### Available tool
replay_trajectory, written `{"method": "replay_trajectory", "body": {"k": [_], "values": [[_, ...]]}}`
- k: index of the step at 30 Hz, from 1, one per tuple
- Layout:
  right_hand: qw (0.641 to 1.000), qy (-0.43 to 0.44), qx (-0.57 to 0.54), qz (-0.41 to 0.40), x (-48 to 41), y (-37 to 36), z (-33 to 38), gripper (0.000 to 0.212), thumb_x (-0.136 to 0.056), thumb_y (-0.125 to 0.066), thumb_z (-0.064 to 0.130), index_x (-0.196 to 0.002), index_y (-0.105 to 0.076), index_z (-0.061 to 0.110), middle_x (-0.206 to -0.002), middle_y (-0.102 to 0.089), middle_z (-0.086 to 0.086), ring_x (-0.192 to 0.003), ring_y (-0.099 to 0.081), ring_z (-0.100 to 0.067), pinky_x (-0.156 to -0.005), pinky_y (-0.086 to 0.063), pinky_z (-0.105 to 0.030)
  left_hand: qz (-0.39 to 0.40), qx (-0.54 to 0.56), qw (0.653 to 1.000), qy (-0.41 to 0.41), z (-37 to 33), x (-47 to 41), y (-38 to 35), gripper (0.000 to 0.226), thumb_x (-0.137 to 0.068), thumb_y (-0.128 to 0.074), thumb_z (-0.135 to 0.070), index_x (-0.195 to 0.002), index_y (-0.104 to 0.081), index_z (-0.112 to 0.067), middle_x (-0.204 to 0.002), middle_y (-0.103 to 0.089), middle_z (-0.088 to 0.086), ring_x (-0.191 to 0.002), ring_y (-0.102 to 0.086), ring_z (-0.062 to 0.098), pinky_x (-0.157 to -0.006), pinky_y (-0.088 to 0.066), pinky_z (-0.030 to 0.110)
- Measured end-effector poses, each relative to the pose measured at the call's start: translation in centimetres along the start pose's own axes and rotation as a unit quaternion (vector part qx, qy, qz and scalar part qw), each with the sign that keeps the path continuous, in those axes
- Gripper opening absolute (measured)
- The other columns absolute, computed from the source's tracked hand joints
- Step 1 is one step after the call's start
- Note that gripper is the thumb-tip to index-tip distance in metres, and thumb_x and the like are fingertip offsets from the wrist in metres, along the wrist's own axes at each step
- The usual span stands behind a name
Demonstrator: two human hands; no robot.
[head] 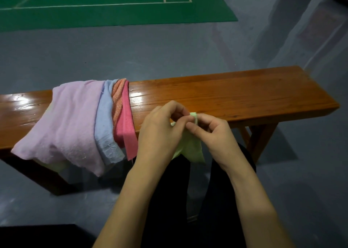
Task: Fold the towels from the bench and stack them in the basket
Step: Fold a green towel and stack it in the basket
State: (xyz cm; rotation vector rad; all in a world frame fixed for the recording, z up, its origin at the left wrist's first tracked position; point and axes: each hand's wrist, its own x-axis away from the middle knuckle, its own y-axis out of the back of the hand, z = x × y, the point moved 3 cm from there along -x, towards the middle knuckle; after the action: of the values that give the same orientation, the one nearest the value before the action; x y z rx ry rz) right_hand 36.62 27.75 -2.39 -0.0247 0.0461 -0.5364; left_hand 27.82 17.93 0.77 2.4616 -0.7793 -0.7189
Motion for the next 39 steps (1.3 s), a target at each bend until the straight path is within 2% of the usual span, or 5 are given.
{"method": "replay_trajectory", "body": {"k": [6,16,27,35,39], "values": [[0.996,-0.018,-0.019,-0.089,0.4,1.2,-2.0,0.015,-0.093,-0.055,0.010,-0.088,-0.069,0.007,-0.078,-0.066,-0.003,-0.075,-0.059,-0.010,-0.070,-0.047,-0.020,0.223,0.134,0.962,0.083,4.3,-0.5,-1.1,0.024,-0.080,-0.066,-0.044,-0.075,-0.061,-0.021,-0.065,-0.058,-0.005,-0.062,-0.052,0.010,-0.061,-0.043,0.032],[0.902,-0.074,-0.311,-0.290,0.4,3.4,-5.1,0.024,-0.101,-0.039,0.013,-0.093,-0.061,0.012,-0.080,-0.064,0.001,-0.075,-0.062,-0.008,-0.071,-0.053,-0.020,0.299,-0.020,0.951,0.077,12.6,1.8,1.3,0.051,-0.075,-0.058,-0.067,-0.059,-0.053,-0.018,-0.057,-0.044,-0.011,-0.057,-0.043,0.004,-0.058,-0.036,0.027],[0.890,-0.036,-0.288,-0.350,0.9,5.2,-6.8,0.024,-0.102,-0.039,0.013,-0.094,-0.061,0.015,-0.091,-0.066,0.002,-0.083,-0.064,-0.006,-0.074,-0.053,-0.018,0.138,-0.288,0.940,-0.123,13.8,1.4,8.4,0.061,-0.086,-0.027,-0.071,-0.072,-0.060,-0.022,-0.066,-0.056,-0.008,-0.055,-0.052,0.013,-0.046,-0.041,0.025],[0.901,-0.029,-0.166,-0.400,0.9,5.5,-7.3,0.024,-0.102,-0.042,0.019,-0.087,-0.061,0.020,-0.083,-0.062,0.007,-0.073,-0.059,0.000,-0.069,-0.048,-0.016,0.059,-0.407,0.907,-0.093,12.6,1.3,8.8,0.050,-0.078,-0.073,-0.034,-0.124,-0.057,-0.019,-0.062,-0.068,0.009,-0.041,-0.058,0.030,-0.044,-0.027,0.015],[0.903,-0.028,-0.152,-0.400,0.9,5.5,-7.3,0.023,-0.102,-0.043,0.019,-0.088,-0.062,0.020,-0.085,-0.063,0.006,-0.077,-0.059,-0.004,-0.073,-0.049,-0.019,0.031,-0.413,0.904,-0.109,11.3,1.4,8.5,0.021,-0.070,-0.082,-0.021,-0.089,-0.075,-0.015,-0.059,-0.067,0.011,-0.046,-0.061,0.032,-0.045,-0.041,0.027]]}}
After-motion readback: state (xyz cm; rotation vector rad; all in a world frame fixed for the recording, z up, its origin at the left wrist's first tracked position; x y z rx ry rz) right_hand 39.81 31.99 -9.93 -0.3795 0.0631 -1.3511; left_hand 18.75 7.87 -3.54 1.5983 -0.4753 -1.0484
